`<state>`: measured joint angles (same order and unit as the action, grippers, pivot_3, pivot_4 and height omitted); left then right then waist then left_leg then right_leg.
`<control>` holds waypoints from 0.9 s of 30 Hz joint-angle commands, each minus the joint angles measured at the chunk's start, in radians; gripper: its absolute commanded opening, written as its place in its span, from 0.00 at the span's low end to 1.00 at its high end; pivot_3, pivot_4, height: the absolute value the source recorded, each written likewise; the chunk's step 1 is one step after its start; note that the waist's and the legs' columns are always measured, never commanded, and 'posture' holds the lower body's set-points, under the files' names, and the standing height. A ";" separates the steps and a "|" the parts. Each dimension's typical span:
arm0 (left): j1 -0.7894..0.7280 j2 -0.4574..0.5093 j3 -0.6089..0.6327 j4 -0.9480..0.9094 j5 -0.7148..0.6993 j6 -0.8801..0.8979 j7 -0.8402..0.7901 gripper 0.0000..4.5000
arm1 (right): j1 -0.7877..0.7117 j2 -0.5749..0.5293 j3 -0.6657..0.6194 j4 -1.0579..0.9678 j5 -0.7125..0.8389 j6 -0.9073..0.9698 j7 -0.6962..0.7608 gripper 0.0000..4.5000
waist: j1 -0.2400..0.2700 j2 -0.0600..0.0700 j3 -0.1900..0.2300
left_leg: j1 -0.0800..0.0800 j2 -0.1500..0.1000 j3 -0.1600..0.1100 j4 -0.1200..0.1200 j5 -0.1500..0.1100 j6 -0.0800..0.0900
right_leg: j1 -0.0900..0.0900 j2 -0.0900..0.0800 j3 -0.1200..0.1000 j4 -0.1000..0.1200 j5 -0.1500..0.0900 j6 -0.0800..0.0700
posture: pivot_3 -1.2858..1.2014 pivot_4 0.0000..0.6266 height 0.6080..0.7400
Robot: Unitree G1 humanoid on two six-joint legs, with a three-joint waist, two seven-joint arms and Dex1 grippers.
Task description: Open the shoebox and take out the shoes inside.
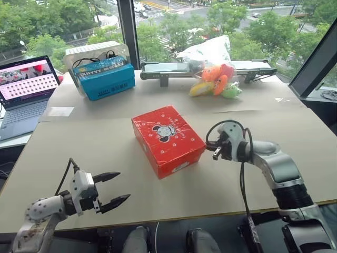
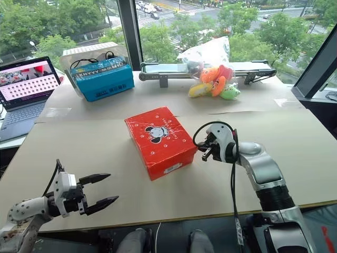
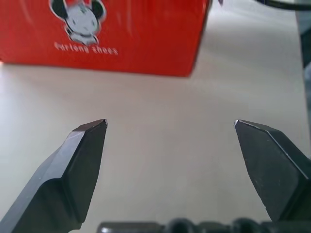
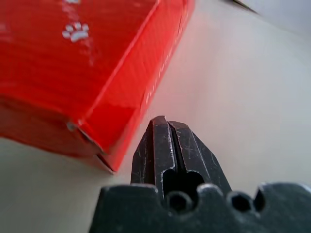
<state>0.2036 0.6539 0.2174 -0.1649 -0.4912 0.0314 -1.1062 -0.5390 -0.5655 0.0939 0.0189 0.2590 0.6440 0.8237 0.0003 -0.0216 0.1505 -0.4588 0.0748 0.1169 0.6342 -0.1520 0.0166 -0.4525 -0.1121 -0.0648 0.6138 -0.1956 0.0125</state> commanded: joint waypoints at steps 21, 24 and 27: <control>0.260 -0.064 0.068 -0.169 -0.027 -0.024 0.104 1.00 | -0.152 -0.008 -0.009 0.089 0.041 -0.041 0.139 0.02 | -0.014 0.000 0.000 | 0.000 0.002 0.002 0.000 0.000 0.000 | -0.002 0.001 0.000 0.001 0.000 -0.001 | 0.52 0.24 1.00; 0.269 -0.063 0.068 -0.179 -0.029 -0.023 0.108 1.00 | -0.158 -0.023 0.040 0.164 -0.042 -0.105 0.120 0.02 | -0.014 0.000 0.000 | 0.000 0.002 0.003 0.001 0.000 0.000 | -0.003 0.001 0.000 0.000 0.000 -0.001 | 0.52 0.24 1.00; 0.272 -0.058 0.068 -0.184 -0.033 -0.019 0.110 1.00 | -0.195 -0.022 0.063 0.304 -0.136 -0.184 0.041 0.02 | -0.014 0.000 0.000 | 0.000 0.002 0.004 0.001 0.000 0.000 | -0.004 0.000 0.000 0.000 0.001 -0.001 | 0.52 0.24 1.00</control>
<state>0.4686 0.5938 0.2604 -0.3078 -0.5109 0.0249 -0.9966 -0.6895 -0.5719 0.1617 0.2484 0.1885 0.5405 0.9232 -0.0135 -0.0216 0.1504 -0.4587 0.0769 0.1208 0.6353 -0.1522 0.0164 -0.4565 -0.1119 -0.0649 0.6140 -0.1948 0.0115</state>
